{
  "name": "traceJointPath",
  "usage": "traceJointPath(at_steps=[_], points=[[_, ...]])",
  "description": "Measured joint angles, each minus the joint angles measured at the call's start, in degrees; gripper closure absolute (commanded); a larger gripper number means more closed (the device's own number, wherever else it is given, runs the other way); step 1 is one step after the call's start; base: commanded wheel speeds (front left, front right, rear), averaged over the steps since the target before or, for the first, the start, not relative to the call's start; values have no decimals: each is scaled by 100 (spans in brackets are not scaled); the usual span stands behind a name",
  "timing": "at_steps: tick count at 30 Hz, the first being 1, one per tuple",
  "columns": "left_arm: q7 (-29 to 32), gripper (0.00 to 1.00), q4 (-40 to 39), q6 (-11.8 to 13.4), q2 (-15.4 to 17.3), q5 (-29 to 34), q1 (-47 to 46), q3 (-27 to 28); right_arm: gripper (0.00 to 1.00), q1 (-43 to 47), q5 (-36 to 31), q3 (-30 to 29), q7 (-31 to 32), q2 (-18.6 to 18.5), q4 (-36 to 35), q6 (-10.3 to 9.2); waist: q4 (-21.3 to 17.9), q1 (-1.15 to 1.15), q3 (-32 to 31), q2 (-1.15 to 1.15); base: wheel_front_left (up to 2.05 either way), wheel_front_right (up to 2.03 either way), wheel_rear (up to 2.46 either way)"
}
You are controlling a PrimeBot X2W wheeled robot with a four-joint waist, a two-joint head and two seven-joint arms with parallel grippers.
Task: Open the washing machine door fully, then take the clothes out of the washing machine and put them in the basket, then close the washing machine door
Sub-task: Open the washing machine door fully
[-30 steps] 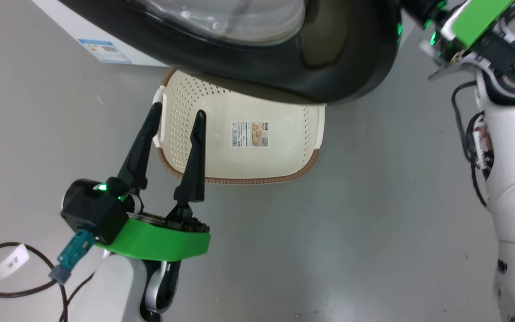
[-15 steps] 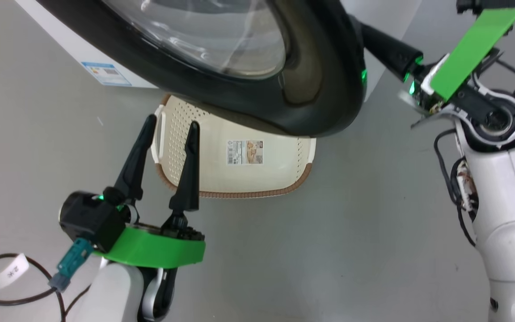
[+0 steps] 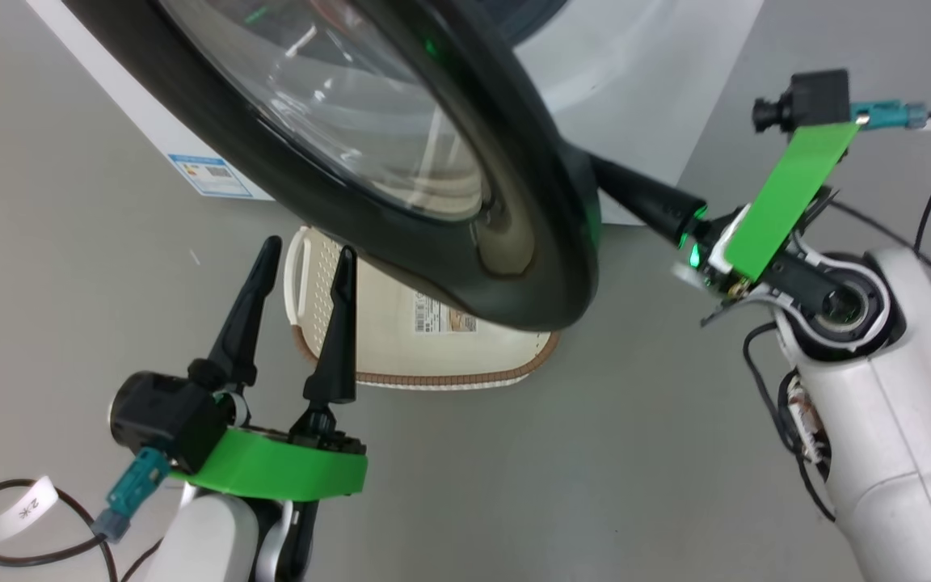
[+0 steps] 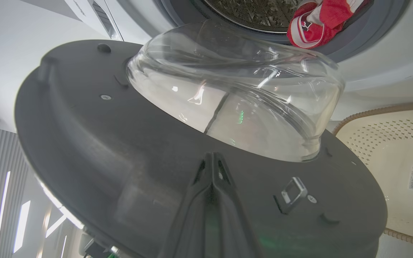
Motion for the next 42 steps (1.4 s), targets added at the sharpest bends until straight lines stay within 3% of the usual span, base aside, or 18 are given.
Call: traceJointPath(at_steps=[17, 42], points=[[0, 0, 43, 60, 1, -2, 313, 25, 100, 791, 235, 304, -8, 15, -412, 0, 278, 0, -484, 0, 0, 0, 0], [0, 0, 54, 162, 11, -112, 728, 21, 100, 1330, 366, 804, 112, 18, -567, 0, 1127, 0, -874, 0, 0, 0, 0]])
